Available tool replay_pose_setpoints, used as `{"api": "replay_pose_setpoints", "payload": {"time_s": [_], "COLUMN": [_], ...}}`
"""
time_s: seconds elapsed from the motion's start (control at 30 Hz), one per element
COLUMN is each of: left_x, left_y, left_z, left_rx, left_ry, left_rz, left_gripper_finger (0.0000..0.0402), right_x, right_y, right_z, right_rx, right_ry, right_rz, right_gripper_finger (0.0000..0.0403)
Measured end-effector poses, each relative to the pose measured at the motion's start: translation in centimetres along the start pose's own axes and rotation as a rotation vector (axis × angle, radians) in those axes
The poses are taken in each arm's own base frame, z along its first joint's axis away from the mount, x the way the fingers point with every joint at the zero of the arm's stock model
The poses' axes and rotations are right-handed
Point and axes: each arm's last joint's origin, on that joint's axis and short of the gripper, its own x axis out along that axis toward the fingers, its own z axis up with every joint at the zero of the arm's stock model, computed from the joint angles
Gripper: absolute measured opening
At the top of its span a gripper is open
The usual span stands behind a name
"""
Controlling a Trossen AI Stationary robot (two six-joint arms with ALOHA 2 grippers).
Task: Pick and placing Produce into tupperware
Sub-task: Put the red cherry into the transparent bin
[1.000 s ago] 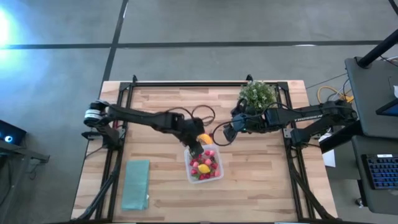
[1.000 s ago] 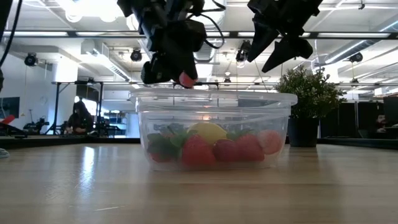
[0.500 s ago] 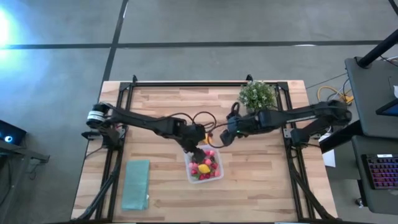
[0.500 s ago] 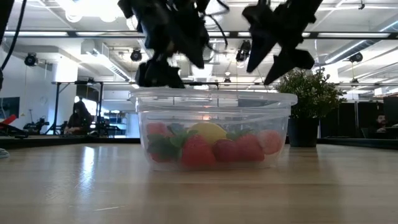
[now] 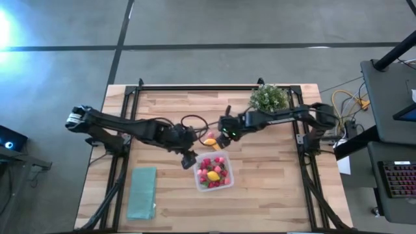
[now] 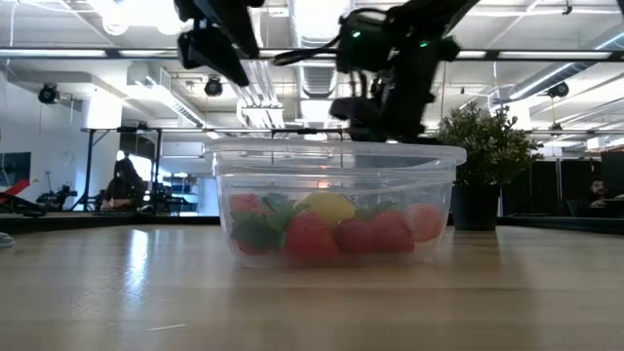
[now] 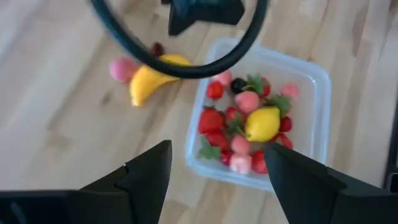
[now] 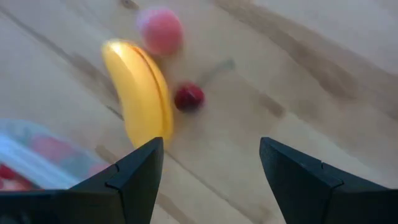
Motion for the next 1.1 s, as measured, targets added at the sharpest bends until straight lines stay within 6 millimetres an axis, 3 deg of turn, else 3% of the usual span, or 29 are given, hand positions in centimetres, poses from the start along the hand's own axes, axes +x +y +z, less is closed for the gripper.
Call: {"api": "replay_pose_setpoints", "payload": {"time_s": [0.17, 0.53, 1.1], "left_x": [-1.0, -1.2, -0.9], "left_y": [1.1, 2.7, 3.2], "left_z": [-1.2, -3.0, -3.7], "left_rx": [0.001, 0.000, 0.011], "left_ry": [-0.031, -0.039, -0.034], "left_rz": [0.052, 0.092, 0.117], "left_gripper_finger": [0.0242, 0.0242, 0.0242], "right_x": [1.5, 5.1, 5.7], "right_y": [1.1, 2.8, 2.6], "right_z": [2.3, 3.6, 3.6], "right_rx": [-0.022, -0.046, -0.077], "right_ry": [0.035, 0.145, 0.149], "right_rz": [0.011, -0.051, -0.109], "right_gripper_finger": [0.0258, 0.0257, 0.0170]}}
